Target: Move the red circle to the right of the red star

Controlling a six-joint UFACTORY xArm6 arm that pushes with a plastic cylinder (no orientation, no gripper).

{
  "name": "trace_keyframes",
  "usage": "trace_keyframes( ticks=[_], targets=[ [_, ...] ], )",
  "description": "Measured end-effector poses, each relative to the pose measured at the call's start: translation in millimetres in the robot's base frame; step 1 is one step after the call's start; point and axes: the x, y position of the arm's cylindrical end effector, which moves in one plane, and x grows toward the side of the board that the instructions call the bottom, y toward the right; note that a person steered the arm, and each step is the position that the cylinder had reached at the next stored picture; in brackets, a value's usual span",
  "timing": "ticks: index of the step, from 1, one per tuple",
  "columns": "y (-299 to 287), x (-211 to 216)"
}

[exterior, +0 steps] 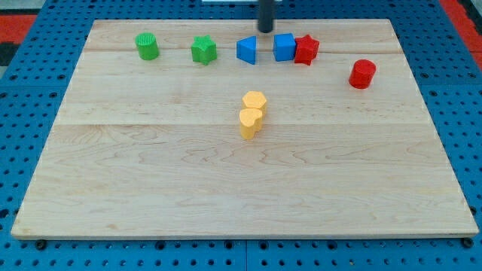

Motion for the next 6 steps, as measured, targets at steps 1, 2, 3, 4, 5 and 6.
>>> trace_keyframes(
  ticks=[1, 2, 3, 4, 5, 6],
  targets=[
    [52.7, 4.3],
    [111.4, 19.0],
    [150.7, 54.7],
    [173.2, 106.7],
    [175.6, 150.9],
    [131.5, 155.1]
  ],
)
